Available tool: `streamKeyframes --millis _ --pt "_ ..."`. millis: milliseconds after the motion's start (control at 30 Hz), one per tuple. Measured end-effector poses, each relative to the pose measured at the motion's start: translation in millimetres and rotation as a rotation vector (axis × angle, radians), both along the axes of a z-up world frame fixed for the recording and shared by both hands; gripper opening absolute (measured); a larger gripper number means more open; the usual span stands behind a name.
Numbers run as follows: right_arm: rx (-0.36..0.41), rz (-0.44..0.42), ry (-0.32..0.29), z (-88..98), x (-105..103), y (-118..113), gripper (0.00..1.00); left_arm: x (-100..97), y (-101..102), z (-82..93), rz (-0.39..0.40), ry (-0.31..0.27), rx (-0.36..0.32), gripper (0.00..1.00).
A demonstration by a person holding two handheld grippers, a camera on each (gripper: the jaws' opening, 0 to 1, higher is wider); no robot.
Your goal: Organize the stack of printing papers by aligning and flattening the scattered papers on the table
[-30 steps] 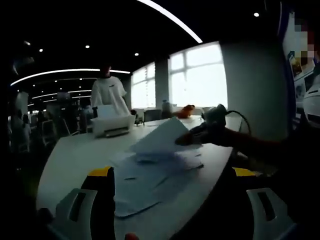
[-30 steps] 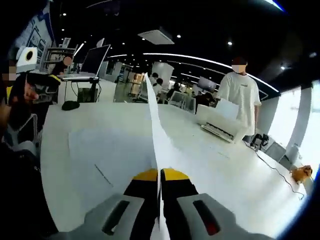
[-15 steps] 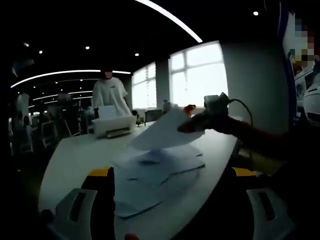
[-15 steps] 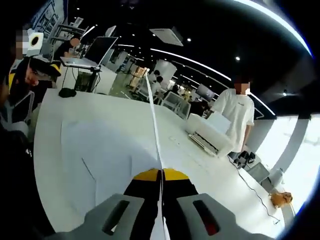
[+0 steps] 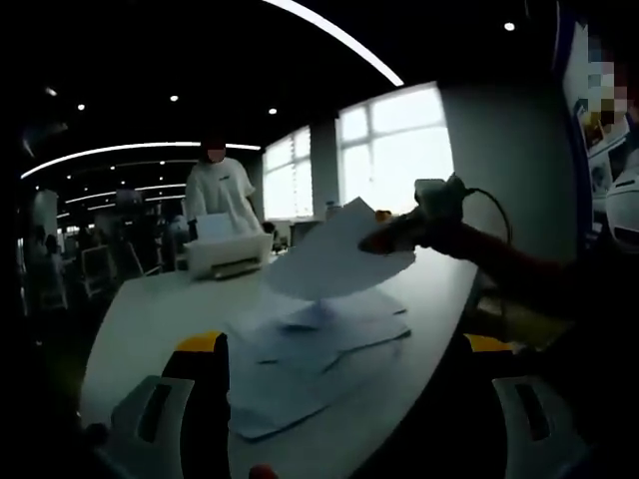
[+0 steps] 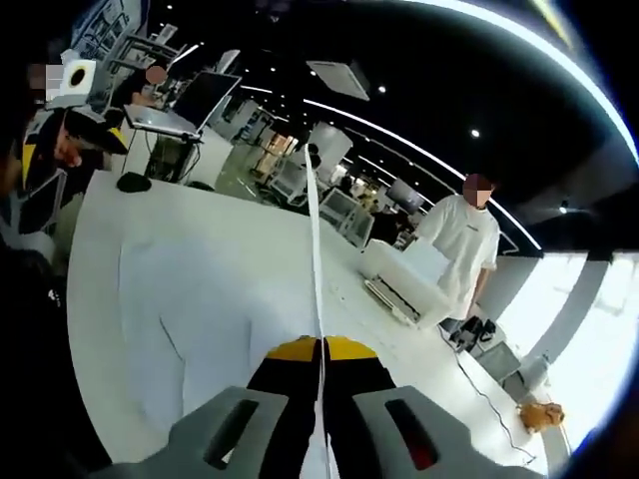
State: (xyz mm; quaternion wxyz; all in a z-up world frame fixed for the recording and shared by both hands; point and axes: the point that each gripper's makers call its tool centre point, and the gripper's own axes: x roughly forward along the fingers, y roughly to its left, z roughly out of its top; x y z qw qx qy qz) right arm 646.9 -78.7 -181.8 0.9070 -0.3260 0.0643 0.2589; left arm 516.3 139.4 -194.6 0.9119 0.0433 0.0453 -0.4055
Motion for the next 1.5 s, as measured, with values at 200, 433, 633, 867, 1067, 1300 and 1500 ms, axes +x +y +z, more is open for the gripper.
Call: streamKeyframes --millis 200,433,633,867,1067,1300,1500 --pt "-0.045 0.005 -0.059 23.4 -7.0 2.1 0.00 -0.4 -0.1 3.4 0.002 -0.008 -0.007 0.97" --pt "-0.094 0.009 -0.106 37.2 -15.2 3.5 0.00 0.3 -0.7 0.6 0.003 -0.001 -0.009 0.97" --pt "-0.111 0.023 -0.145 55.0 -27.2 8.5 0.00 -0.5 -1.5 3.0 0.000 -0.007 -0.009 0.97" --pt "-0.135 0.047 -0.188 67.1 -41.0 19.1 0.00 -0.4 -2.9 0.7 -0.002 -0.004 -0.008 0.97" --pt "-0.161 0.053 -0.214 71.2 -47.1 24.1 0.00 -1.7 -5.0 -2.2 -0.009 0.002 -0.007 0.97" --pt "-0.156 0.062 -0.227 77.6 -49.3 24.1 0.00 -2.2 -3.9 0.1 -0.010 -0.004 -0.012 0.97" --pt "-0.161 0.083 -0.243 87.6 -57.8 27.1 0.00 -1.2 -4.1 1.3 -0.010 -0.006 -0.014 0.97"
